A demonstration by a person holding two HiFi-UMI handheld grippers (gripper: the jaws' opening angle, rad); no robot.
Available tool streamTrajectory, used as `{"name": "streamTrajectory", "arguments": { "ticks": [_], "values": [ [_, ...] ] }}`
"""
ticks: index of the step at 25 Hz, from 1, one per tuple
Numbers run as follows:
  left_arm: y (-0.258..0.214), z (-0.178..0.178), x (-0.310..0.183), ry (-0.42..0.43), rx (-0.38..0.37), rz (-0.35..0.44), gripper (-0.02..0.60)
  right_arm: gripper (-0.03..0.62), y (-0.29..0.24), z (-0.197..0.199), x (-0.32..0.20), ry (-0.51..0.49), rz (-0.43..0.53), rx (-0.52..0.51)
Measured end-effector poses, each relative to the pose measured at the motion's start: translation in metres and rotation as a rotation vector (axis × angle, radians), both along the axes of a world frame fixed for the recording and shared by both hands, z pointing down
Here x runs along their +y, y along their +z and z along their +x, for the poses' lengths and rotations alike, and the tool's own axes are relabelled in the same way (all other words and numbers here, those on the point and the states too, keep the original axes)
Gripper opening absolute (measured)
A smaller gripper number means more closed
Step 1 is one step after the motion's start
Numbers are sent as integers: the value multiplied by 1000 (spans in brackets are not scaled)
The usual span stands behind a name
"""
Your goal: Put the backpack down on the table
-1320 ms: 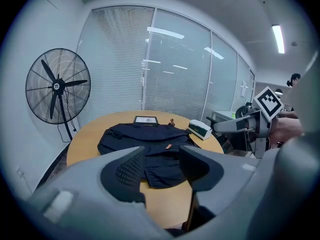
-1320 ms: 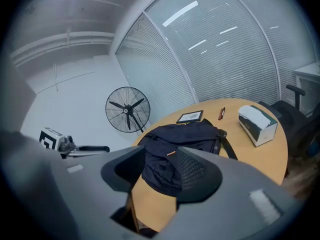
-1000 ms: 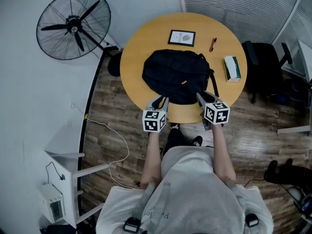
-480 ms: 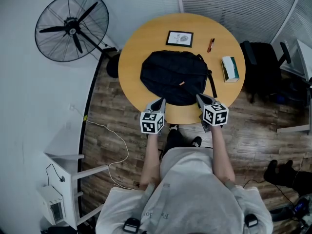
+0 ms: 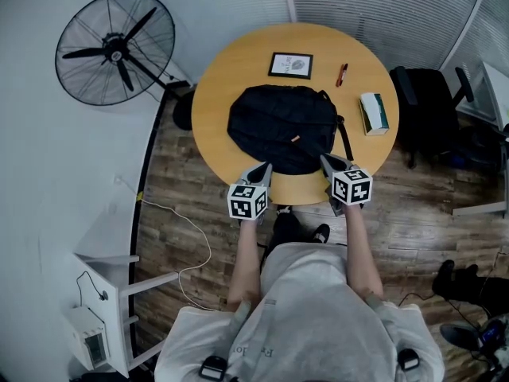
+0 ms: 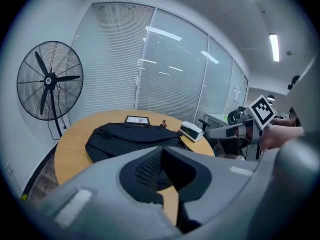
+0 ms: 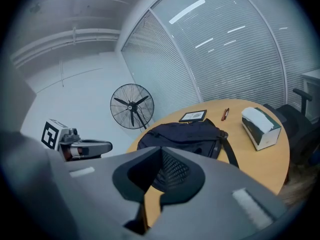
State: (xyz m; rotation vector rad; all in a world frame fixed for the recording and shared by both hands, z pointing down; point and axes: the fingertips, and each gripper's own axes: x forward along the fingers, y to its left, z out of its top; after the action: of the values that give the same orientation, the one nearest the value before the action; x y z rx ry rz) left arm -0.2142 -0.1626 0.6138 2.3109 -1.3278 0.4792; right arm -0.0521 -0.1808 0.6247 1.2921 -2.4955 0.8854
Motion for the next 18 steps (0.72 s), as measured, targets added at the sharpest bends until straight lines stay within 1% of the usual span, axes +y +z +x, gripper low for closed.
{"name": "streamTrajectory", "arguments": {
  "ticks": [5, 10, 15, 17, 18],
  "values": [
    [0, -6, -6, -14, -16, 0, 2, -2, 2, -4, 6, -13, -1, 10],
    [-1, -12, -13, -52, -19, 3, 0, -2, 3, 5, 6, -4, -5, 14],
    [-1, -15, -13, -64, -18, 3, 2, -2, 0, 7, 3, 2, -1, 16],
    [0, -12, -12, -56, -38, 3, 2, -2, -1, 6, 4, -3, 2, 18],
    [1, -12, -11, -49, -61, 4, 0, -2, -1, 5, 4, -7, 3, 19]
  ]
}}
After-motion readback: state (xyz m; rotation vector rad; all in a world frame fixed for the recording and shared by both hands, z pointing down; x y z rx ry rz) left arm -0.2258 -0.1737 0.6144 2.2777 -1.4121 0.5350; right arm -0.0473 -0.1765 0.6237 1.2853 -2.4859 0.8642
